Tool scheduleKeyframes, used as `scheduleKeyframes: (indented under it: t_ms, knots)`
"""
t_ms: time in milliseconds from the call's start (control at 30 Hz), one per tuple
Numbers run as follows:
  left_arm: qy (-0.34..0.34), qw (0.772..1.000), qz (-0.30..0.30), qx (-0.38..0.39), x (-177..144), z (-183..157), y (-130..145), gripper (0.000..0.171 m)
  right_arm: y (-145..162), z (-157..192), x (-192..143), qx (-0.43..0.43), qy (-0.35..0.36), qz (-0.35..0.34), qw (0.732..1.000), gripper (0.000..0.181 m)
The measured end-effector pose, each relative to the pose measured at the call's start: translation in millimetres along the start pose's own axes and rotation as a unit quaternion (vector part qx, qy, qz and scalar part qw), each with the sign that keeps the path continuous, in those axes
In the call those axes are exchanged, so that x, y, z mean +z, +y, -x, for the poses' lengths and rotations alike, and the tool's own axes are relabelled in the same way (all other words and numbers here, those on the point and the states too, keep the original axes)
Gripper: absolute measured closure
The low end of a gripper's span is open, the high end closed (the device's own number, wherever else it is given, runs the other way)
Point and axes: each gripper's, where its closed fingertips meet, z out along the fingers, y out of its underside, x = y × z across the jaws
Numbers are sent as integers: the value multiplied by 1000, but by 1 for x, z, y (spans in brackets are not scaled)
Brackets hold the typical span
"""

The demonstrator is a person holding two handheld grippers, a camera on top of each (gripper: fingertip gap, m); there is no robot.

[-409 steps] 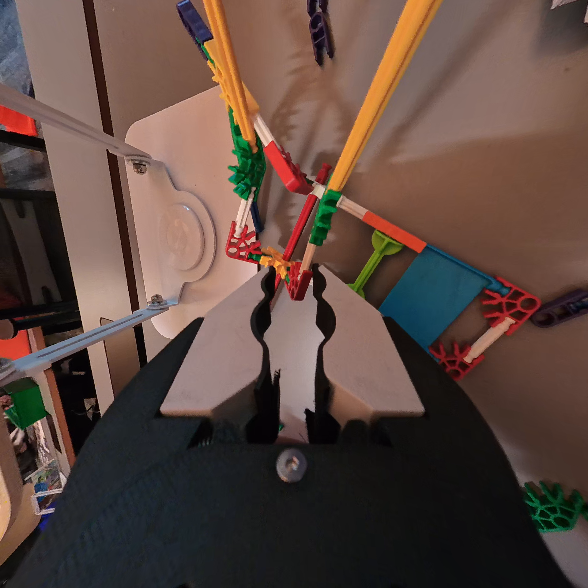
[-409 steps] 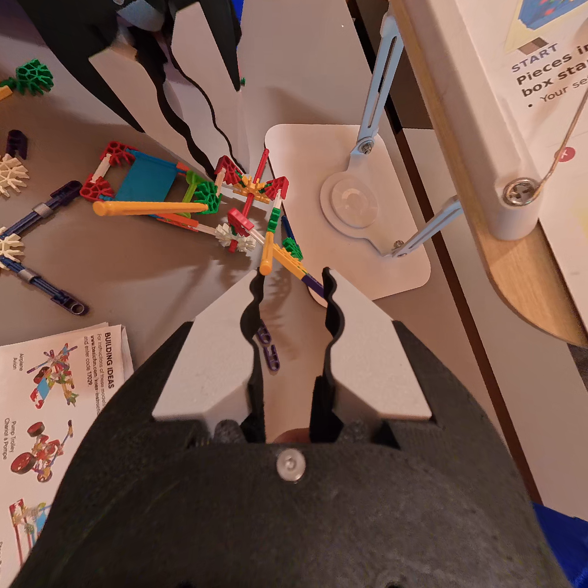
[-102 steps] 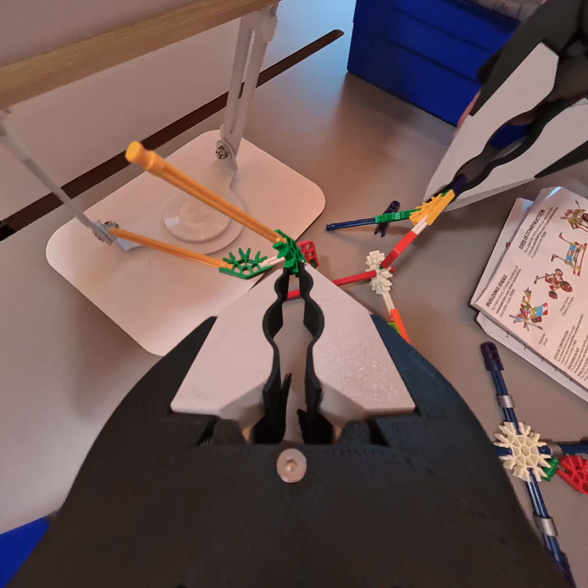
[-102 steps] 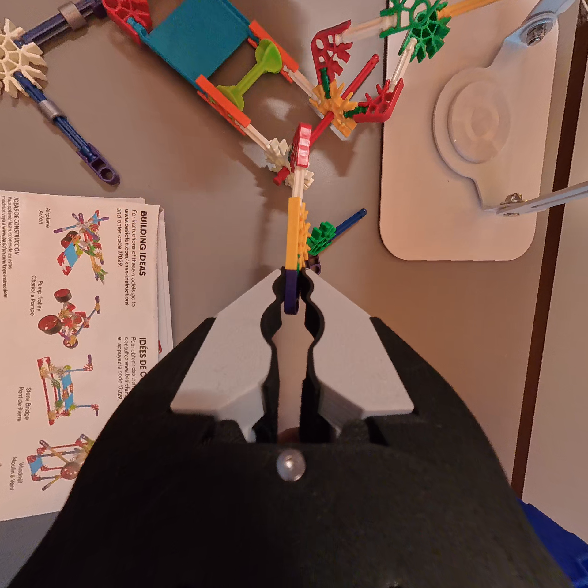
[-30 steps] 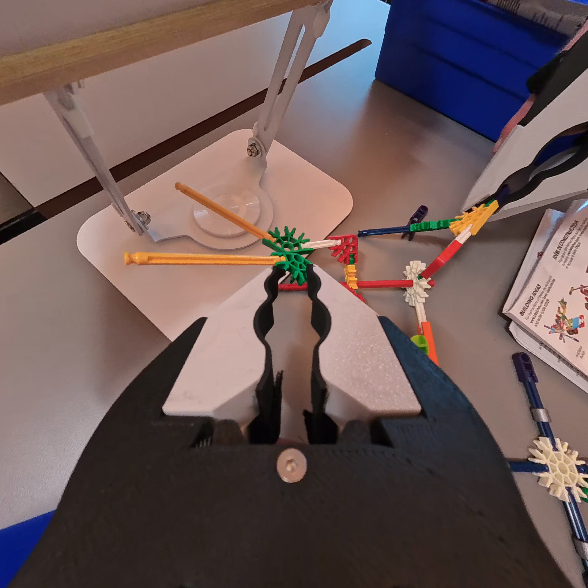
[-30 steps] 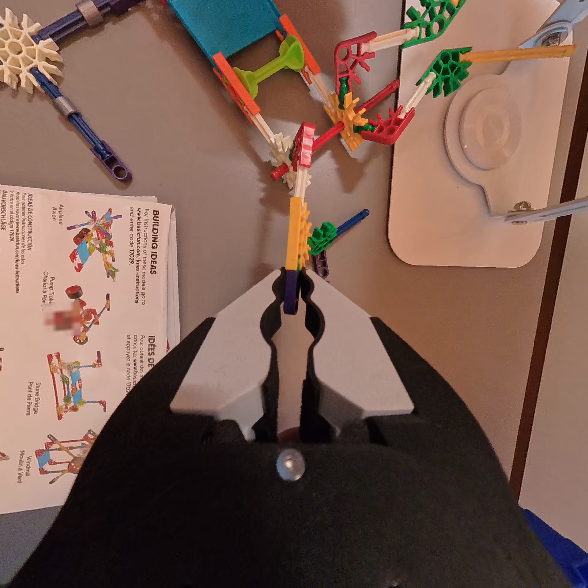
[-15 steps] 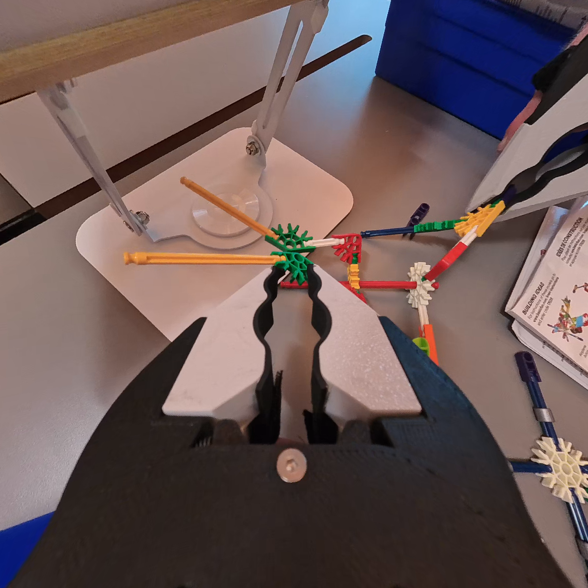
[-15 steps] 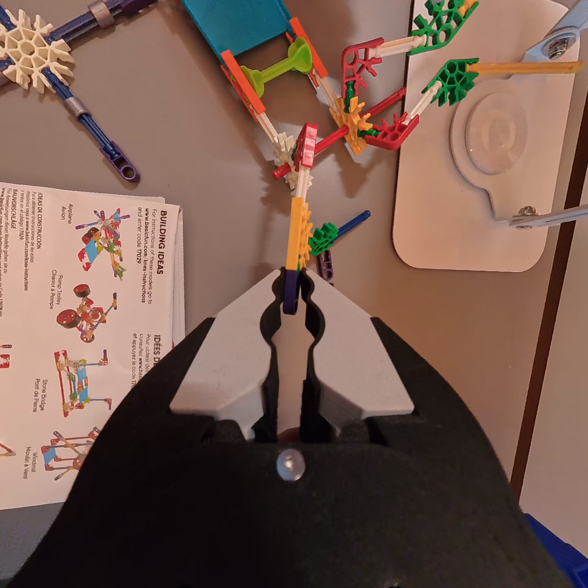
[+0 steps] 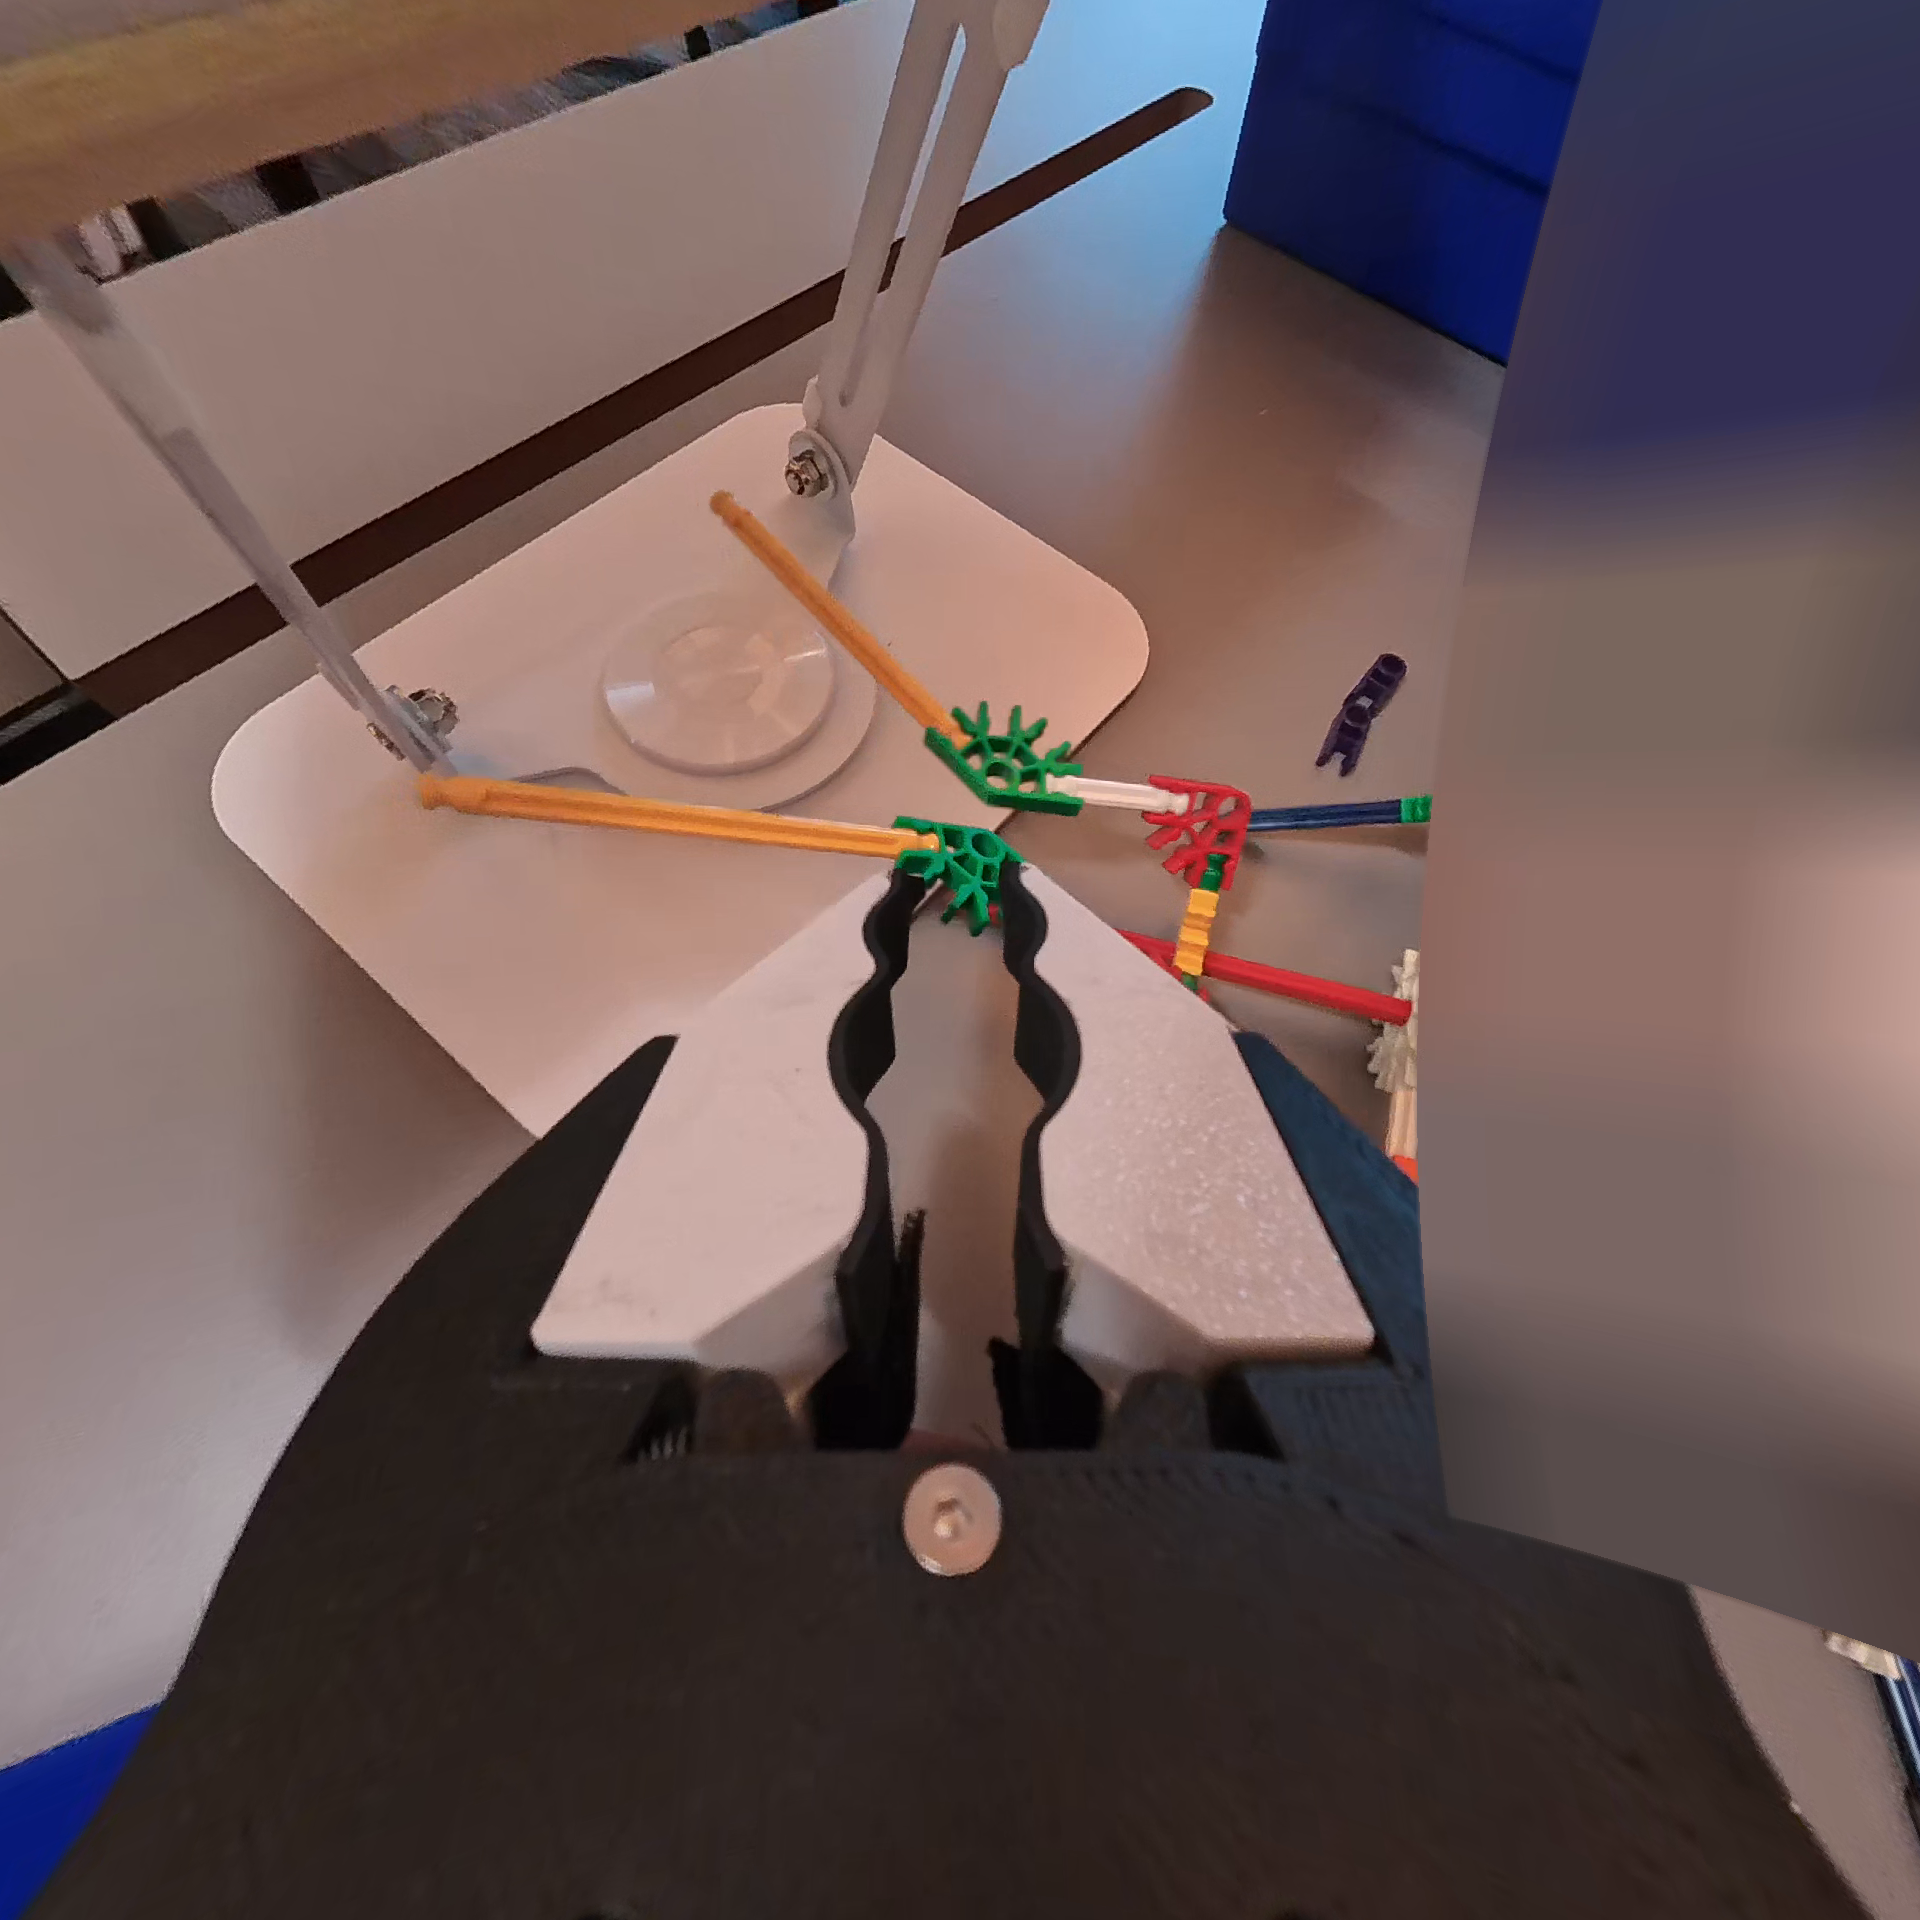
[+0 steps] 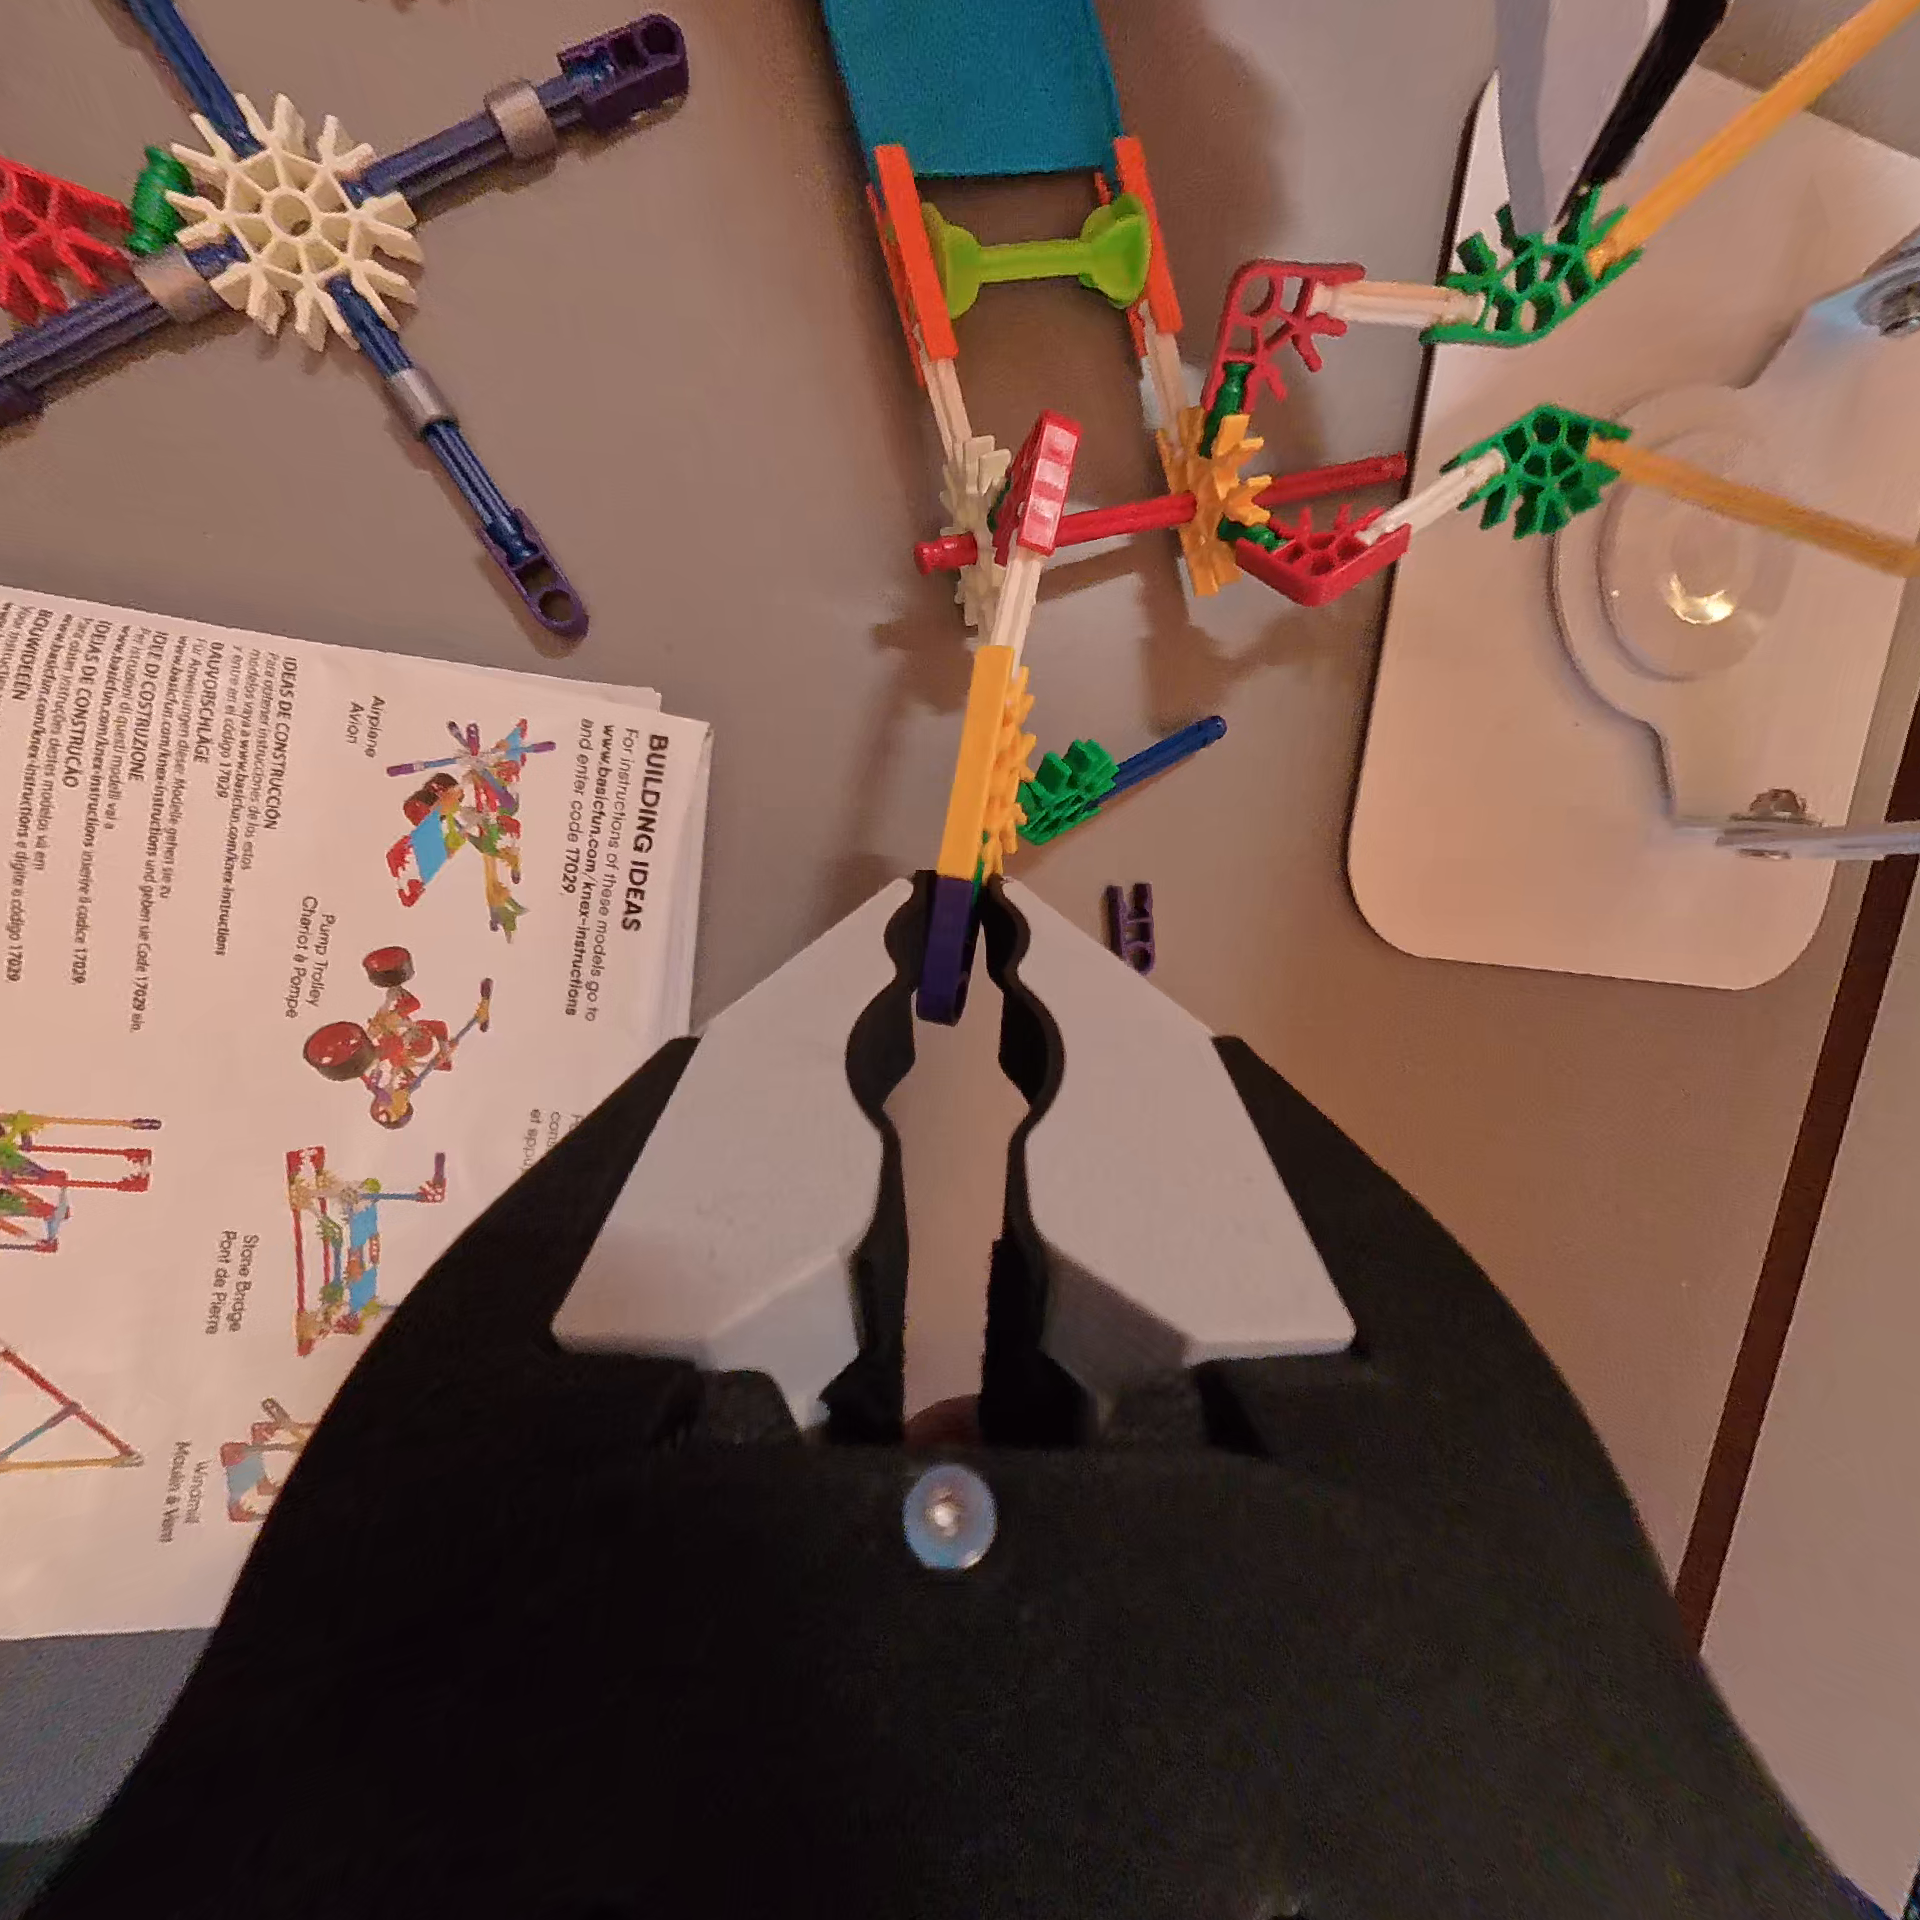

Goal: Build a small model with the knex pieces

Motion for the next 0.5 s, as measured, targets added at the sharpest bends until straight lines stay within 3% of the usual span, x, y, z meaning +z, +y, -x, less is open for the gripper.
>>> scheduleKeyframes:
  t_ms: [500]
  knots:
    - [5,1000,10,8,6,-6,4,157,-10,13,1,-26,-10,3,1000,173]
